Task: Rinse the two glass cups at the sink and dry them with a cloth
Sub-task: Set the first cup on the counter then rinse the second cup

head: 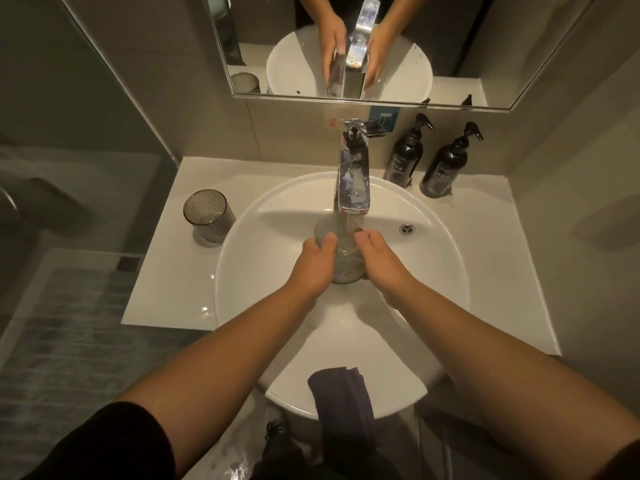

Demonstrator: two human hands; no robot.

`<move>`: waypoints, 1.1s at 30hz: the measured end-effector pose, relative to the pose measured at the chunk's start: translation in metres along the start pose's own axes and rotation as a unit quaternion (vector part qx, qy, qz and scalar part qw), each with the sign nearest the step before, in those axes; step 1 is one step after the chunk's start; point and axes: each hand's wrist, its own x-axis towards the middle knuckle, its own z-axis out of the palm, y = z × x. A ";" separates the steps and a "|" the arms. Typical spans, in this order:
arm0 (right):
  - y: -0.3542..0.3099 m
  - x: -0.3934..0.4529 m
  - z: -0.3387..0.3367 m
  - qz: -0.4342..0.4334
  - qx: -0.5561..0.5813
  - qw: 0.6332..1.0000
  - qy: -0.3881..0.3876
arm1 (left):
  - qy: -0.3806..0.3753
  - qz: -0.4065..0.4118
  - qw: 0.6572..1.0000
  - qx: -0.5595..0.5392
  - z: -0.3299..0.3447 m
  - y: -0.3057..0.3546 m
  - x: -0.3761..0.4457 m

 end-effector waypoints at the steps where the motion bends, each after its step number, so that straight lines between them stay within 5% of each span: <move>1: -0.003 -0.001 -0.001 -0.013 0.002 1.000 0.000 | -0.016 -0.015 0.999 -0.043 0.000 0.002 -0.001; 7: -0.015 0.006 -0.007 -0.055 -0.066 0.996 -0.004 | -0.065 -0.096 0.978 -0.174 -0.005 0.019 -0.002; 19: -0.014 0.002 -0.018 -0.128 -0.224 0.965 -0.050 | -0.086 -0.192 0.947 -0.244 0.003 0.038 0.010; 22: -0.023 0.001 -0.028 -0.110 -0.184 0.974 -0.067 | -0.080 -0.209 0.945 -0.240 0.002 0.035 0.012; 25: -0.045 0.004 -0.039 -0.082 -0.160 0.984 0.015 | -0.061 -0.227 0.940 -0.246 -0.001 0.034 0.013; 29: -0.102 0.012 -0.053 -0.239 -0.179 0.937 0.180 | -0.043 -0.247 0.927 -0.278 0.000 0.033 0.012; 33: -0.149 0.019 -0.047 -0.382 -0.340 0.852 0.108 | -0.051 -0.249 0.926 -0.279 -0.002 0.032 0.012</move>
